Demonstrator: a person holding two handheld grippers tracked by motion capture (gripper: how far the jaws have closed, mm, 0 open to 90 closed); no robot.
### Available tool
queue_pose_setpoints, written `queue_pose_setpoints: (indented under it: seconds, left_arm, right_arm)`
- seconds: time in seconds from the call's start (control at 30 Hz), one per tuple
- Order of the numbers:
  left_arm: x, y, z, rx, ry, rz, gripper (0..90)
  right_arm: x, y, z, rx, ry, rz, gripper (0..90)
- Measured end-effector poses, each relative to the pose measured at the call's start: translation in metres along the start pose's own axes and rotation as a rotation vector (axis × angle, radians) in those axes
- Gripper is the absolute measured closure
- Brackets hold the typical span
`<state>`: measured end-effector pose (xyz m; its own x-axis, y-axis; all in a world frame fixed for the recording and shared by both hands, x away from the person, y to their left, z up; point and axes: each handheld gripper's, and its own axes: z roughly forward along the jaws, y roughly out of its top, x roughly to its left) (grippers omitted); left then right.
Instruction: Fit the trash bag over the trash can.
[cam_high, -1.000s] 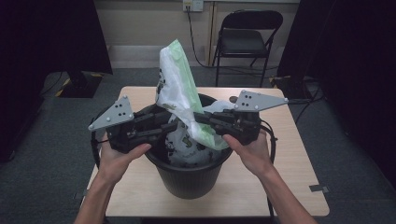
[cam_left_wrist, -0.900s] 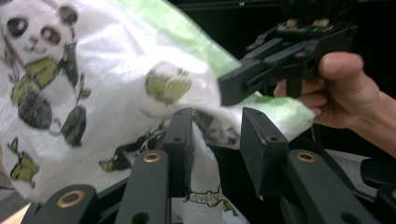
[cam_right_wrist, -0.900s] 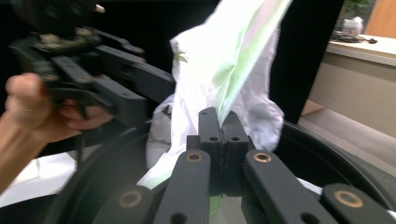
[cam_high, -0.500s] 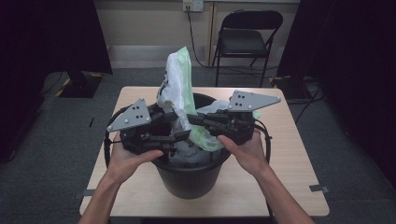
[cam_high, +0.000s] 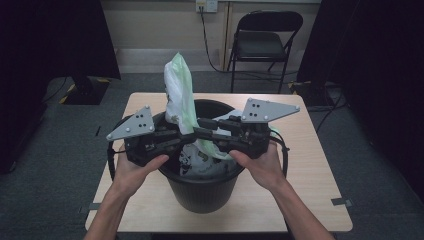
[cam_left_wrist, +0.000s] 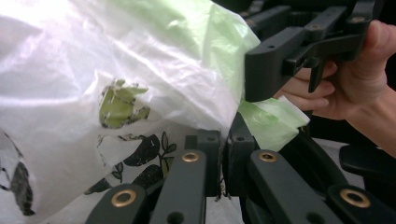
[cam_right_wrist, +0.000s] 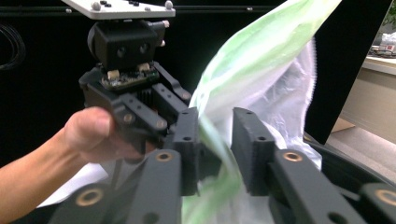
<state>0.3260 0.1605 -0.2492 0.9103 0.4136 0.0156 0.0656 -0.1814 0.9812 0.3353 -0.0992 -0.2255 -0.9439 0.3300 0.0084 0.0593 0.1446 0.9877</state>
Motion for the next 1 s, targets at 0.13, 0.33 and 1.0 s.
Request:
queue_pose_setpoints:
  seconds: [0.13, 0.33, 1.0]
  left_arm:
    - [0.004, -0.003, -0.004, -0.026, -0.007, -0.019, 87.5]
    - [0.003, -0.004, -0.004, -0.020, -0.008, -0.018, 87.4]
    - [-0.008, 0.006, -0.011, -0.071, 0.133, -0.011, 64.5]
  right_arm:
    - [-0.004, -0.005, -0.004, -0.004, -0.011, 0.012, 79.7]
    - [-0.006, -0.008, -0.005, 0.003, -0.025, 0.014, 87.7]
    - [-0.012, -0.012, -0.004, 0.044, -0.075, 0.005, 90.0]
